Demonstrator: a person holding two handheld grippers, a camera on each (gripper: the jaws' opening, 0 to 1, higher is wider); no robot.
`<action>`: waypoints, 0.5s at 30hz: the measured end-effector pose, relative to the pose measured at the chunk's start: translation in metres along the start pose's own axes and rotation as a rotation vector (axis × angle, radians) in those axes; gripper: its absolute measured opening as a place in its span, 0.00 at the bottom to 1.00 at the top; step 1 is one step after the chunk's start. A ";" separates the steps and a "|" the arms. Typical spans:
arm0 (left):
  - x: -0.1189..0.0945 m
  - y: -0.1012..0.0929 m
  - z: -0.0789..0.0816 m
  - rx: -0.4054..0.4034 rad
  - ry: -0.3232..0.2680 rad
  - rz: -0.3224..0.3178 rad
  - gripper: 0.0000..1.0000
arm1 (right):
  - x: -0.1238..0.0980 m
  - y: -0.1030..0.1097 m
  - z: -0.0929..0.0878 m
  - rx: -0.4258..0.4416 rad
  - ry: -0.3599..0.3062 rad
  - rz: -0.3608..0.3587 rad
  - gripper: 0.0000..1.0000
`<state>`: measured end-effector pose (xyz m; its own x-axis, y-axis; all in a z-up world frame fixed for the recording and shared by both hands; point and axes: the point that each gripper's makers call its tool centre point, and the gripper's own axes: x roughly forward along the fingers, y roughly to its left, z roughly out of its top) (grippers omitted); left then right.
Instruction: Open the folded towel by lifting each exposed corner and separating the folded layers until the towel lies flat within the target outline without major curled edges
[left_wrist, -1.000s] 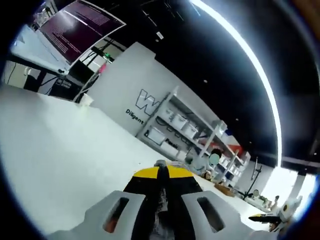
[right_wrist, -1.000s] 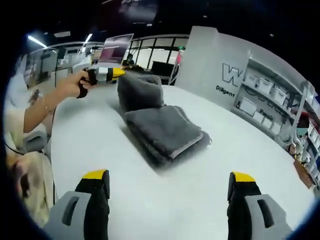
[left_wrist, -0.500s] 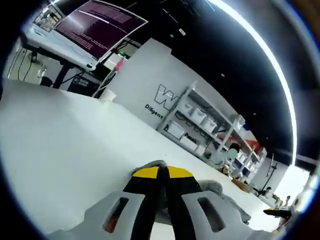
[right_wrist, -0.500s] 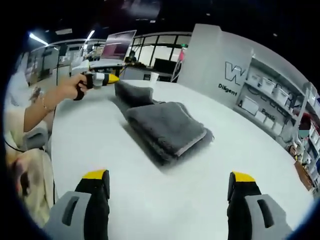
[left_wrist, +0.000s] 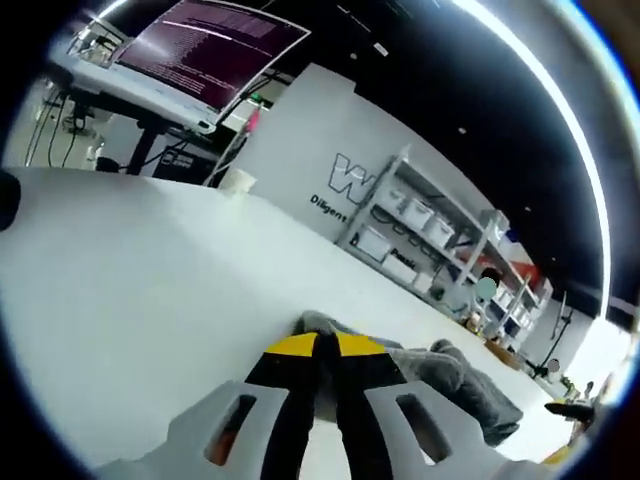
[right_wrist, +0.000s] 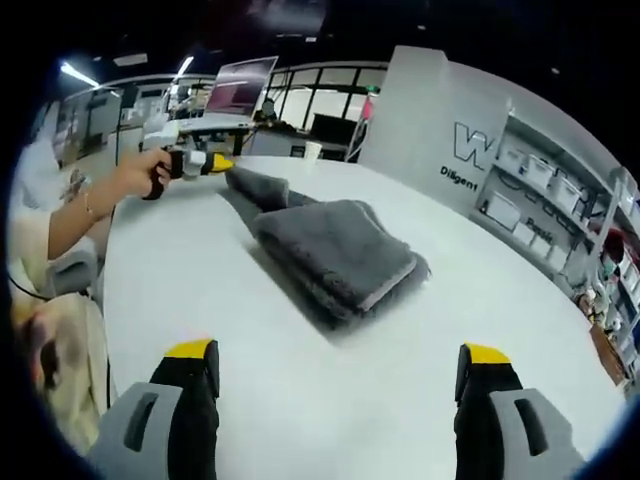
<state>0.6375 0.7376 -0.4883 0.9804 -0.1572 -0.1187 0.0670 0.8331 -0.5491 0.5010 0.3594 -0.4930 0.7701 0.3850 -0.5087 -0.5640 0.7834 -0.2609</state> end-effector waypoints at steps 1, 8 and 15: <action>-0.001 0.003 0.000 0.008 0.004 0.006 0.03 | 0.000 0.000 0.000 0.000 0.001 0.000 0.99; -0.013 0.017 0.006 0.069 0.010 0.020 0.01 | 0.001 0.001 -0.001 -0.005 0.008 0.003 0.99; -0.016 0.018 0.005 0.074 0.026 0.004 0.01 | 0.006 0.009 -0.001 -0.018 0.020 0.021 0.99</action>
<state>0.6239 0.7580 -0.4925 0.9756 -0.1667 -0.1427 0.0777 0.8706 -0.4859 0.5004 0.3680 -0.4994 0.7522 0.3910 -0.5304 -0.5851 0.7665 -0.2647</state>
